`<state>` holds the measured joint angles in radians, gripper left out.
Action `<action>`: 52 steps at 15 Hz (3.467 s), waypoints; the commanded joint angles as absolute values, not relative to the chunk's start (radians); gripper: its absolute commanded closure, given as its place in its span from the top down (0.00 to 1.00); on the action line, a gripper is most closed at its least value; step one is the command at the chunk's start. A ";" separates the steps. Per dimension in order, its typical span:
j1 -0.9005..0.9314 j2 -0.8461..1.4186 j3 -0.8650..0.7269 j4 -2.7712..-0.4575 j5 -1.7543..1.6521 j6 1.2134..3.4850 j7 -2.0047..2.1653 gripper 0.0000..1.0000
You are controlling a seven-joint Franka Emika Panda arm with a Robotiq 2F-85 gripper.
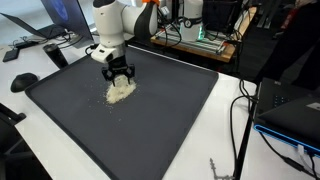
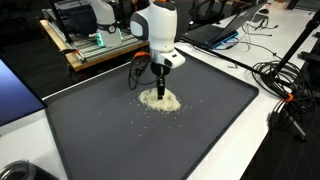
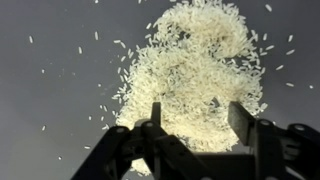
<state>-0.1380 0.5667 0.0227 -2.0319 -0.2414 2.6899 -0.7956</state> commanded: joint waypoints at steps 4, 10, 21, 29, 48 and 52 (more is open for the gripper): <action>-0.097 0.492 -0.014 -2.069 -0.309 2.660 -0.759 1.00; -0.012 0.454 -0.046 -2.047 -0.370 2.481 -0.605 1.00; 0.131 0.485 -0.034 -1.953 -0.624 2.255 -0.375 1.00; 0.230 0.590 -0.036 -1.819 -0.768 2.130 -0.041 1.00; 0.200 0.910 -0.005 -1.170 -0.452 1.651 -0.001 1.00; 0.173 0.980 -0.012 -1.037 -0.418 1.605 -0.082 1.00</action>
<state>0.1940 0.9005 -0.0100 -1.1850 -0.4655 1.6668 -0.0031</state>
